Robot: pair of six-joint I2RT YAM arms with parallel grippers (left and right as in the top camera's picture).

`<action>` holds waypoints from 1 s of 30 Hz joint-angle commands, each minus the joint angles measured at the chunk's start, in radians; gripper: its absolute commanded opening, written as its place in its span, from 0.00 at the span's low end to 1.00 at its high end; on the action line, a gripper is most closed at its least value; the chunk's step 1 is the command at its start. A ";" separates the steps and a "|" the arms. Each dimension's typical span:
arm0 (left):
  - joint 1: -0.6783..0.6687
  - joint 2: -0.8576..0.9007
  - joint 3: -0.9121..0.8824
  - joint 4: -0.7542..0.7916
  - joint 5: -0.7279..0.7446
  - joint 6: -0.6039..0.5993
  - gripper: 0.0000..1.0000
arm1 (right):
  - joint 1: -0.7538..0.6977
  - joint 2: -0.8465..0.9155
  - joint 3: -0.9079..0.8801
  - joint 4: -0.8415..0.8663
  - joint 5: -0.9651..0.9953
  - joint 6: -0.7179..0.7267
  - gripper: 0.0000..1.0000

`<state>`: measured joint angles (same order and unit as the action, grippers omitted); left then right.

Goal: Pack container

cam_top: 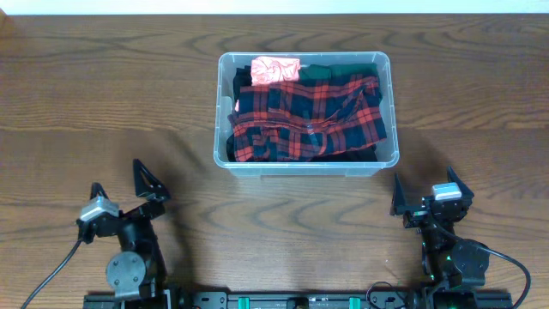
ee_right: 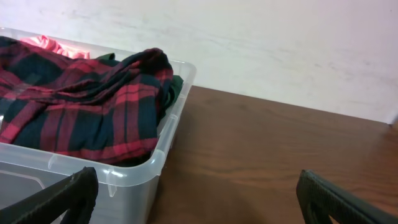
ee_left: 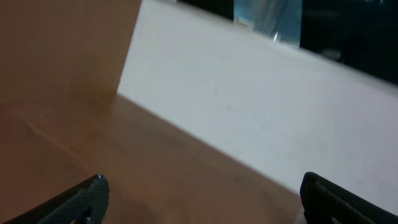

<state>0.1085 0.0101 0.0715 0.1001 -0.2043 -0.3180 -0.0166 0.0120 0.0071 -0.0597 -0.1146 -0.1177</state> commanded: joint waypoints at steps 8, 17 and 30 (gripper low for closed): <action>-0.010 -0.008 -0.004 -0.214 0.063 0.023 0.98 | -0.013 -0.006 -0.002 -0.004 0.006 -0.011 0.99; -0.010 -0.008 -0.005 -0.320 0.063 0.145 0.98 | -0.013 -0.006 -0.002 -0.004 0.006 -0.011 0.99; -0.010 -0.006 -0.005 -0.317 0.063 0.217 0.98 | -0.013 -0.006 -0.002 -0.004 0.006 -0.011 0.99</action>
<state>0.1024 0.0101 0.0830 -0.1844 -0.1513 -0.1257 -0.0166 0.0120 0.0071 -0.0597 -0.1146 -0.1177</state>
